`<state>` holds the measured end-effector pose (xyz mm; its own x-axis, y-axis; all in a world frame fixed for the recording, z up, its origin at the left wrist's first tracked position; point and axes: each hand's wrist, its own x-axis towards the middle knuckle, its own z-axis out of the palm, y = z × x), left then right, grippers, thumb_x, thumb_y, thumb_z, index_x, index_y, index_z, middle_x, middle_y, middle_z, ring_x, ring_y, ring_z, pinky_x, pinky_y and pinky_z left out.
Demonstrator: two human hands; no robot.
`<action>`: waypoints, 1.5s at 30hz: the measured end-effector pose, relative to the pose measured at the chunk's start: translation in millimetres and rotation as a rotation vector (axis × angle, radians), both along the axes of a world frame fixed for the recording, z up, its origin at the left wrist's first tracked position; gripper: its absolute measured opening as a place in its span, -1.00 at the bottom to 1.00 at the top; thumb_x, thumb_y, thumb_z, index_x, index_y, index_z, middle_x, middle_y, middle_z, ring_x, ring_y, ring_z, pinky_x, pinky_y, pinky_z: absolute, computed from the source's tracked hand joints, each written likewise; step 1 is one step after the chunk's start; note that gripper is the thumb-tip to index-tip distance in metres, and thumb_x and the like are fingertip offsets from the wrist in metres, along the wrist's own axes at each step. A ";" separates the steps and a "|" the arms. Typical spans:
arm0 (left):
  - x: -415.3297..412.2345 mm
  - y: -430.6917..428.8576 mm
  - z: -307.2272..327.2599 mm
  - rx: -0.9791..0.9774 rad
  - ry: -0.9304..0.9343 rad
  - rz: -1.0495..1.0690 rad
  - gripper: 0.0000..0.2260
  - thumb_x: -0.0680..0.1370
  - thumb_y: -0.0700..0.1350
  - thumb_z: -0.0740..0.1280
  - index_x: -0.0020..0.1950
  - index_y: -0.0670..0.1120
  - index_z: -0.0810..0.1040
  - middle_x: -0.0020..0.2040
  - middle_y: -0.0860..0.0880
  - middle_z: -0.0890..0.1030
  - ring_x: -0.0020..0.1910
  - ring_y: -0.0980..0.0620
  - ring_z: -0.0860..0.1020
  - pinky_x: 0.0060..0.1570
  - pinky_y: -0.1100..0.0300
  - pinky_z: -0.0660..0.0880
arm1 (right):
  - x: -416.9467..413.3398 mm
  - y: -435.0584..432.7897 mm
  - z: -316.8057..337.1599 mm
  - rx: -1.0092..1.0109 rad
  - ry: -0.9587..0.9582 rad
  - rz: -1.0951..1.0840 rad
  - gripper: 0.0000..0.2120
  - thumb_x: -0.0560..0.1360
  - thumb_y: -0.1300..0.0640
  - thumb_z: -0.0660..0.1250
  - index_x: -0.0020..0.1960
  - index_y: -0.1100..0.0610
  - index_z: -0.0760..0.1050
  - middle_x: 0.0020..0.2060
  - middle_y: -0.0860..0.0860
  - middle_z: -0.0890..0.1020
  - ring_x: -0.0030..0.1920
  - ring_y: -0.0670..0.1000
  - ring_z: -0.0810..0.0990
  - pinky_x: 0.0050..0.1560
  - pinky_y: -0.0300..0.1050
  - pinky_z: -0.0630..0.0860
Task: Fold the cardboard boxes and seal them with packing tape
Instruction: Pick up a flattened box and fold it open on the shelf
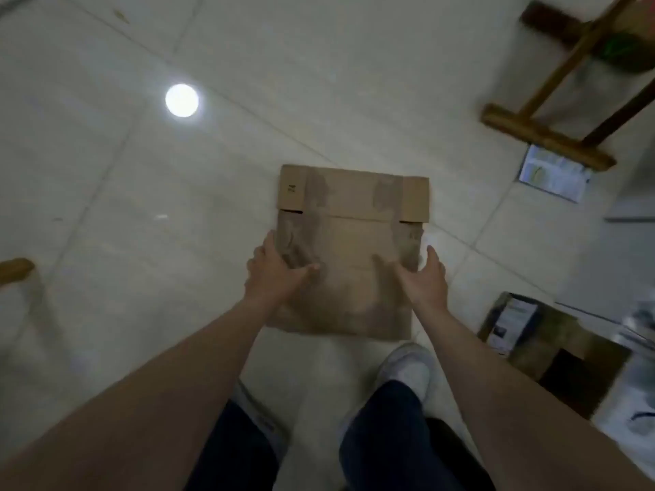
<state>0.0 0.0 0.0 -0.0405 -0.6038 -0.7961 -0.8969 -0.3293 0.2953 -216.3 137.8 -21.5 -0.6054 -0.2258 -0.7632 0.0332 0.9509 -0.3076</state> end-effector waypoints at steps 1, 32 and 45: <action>-4.4 5.0 -16.7 0.017 -0.002 0.052 0.07 0.36 0.27 0.55 0.64 -0.02 -0.02 0.56 -0.19 0.19 0.53 -0.27 0.18 0.45 -0.21 0.26 | -1.5 2.5 -17.6 -0.013 0.011 -0.012 0.04 0.36 -0.37 0.47 0.64 -0.02 0.05 0.59 0.06 0.22 0.55 0.23 0.23 0.49 0.22 0.28; 135.6 -331.6 510.5 -0.583 0.510 0.656 -0.27 0.28 0.07 0.67 0.32 0.01 0.39 0.11 0.12 0.55 0.09 0.07 0.55 0.11 0.17 0.47 | 96.9 -409.4 534.5 -0.774 0.142 0.138 -0.17 0.26 -0.13 0.67 0.36 0.07 0.31 0.16 -0.06 0.52 0.15 -0.02 0.54 0.19 -0.07 0.51; 281.1 -489.9 873.1 -0.922 0.595 0.683 -0.18 0.31 0.13 0.64 0.43 -0.05 0.33 0.32 -0.02 0.53 0.28 -0.05 0.52 0.24 0.04 0.48 | 230.4 -603.0 900.0 -1.090 0.146 0.297 -0.08 0.29 -0.15 0.64 0.45 0.09 0.23 0.19 -0.09 0.43 0.17 -0.05 0.45 0.21 -0.08 0.43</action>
